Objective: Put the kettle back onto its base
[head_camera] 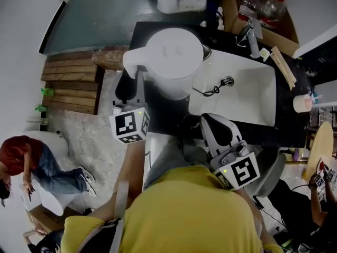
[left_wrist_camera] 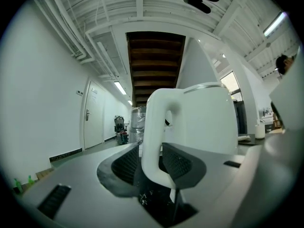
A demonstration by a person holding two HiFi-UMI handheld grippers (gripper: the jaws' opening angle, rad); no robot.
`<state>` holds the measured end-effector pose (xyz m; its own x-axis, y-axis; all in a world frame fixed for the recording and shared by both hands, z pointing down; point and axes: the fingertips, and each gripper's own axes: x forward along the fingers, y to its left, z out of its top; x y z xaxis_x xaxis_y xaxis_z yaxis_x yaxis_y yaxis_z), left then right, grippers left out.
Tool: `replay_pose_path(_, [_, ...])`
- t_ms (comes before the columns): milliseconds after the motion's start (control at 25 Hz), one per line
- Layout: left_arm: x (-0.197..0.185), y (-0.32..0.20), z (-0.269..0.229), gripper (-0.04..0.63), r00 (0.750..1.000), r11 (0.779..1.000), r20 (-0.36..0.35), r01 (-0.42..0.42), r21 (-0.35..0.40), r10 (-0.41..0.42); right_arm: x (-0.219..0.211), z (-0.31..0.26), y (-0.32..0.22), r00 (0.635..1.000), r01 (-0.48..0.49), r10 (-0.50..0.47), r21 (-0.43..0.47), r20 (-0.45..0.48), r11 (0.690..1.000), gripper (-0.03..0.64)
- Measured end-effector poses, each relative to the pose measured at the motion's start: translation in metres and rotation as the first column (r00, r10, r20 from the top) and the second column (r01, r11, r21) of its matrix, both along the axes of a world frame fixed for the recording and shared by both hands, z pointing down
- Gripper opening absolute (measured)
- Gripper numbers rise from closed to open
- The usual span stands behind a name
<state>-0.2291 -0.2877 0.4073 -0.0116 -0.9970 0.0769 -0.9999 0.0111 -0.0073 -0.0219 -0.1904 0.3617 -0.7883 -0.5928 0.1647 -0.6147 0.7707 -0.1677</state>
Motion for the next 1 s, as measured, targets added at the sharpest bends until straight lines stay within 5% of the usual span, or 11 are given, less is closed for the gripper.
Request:
replay_pose_path(560, [0.032,0.044,-0.02,0.139,0.995,0.996,-0.031,-0.09,0.01,0.09,-0.006,-0.01,0.009,0.998,0.048,-0.05,0.031,0.048,0.998,0.008])
replay_pose_path(840, [0.053,0.063,-0.034,0.023,0.987,0.988,-0.041,-0.155,0.016,0.155,-0.006,-0.014,0.012,0.997,0.053,-0.056,0.042,0.062,0.998,0.008])
replay_pose_path(1000, [0.075,0.073,-0.045,0.011,0.974,0.976,-0.063,-0.215,0.026,0.216,-0.006,-0.017,0.014,0.996,0.053,-0.056,0.047,0.068,0.998,0.008])
